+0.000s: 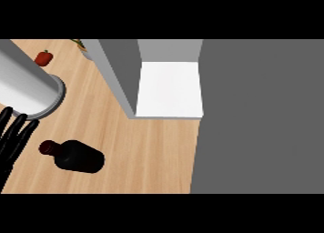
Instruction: Pick up the wine, place it into the cabinet and close the cabinet
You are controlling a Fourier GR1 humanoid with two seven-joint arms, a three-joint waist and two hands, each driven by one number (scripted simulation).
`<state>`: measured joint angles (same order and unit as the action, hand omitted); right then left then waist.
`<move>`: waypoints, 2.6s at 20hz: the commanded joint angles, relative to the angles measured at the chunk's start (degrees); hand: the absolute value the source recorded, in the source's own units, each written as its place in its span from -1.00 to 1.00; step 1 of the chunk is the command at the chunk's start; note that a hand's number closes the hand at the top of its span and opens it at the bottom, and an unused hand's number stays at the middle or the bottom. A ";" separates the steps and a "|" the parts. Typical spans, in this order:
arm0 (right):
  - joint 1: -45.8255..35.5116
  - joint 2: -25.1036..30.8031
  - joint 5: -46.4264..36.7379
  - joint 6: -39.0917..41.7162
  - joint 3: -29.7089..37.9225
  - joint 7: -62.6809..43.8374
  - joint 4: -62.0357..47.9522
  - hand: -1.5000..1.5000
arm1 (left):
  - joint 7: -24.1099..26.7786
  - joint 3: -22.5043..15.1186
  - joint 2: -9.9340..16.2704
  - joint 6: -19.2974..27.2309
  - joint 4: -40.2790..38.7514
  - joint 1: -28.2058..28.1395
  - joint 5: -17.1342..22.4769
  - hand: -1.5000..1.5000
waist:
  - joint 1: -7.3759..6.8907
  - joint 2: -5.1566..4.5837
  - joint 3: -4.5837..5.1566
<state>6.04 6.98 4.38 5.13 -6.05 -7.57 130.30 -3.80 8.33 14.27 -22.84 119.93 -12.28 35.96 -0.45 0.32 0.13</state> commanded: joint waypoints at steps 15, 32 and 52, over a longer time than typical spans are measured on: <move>-12.04 3.06 4.61 -6.92 0.10 -32.29 20.88 -1.00 | -18.69 15.91 9.83 5.73 14.82 -6.24 30.13 -1.00 | 0.24 -0.08 -0.12; -25.36 5.88 8.65 -9.90 8.28 -44.17 19.83 -1.00 | -21.59 12.50 5.93 7.36 9.22 0.63 19.43 -1.00 | 0.77 -0.22 -0.14; -40.09 7.18 3.93 -14.27 5.19 -56.86 18.20 -1.00 | -12.64 8.70 1.25 0.01 -10.53 6.07 2.00 -1.00 | 0.81 -0.16 -0.07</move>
<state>-33.19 14.31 5.52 -7.54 0.10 -58.53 142.49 -18.20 16.41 15.40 -20.90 114.07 -7.80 40.01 0.40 0.18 0.04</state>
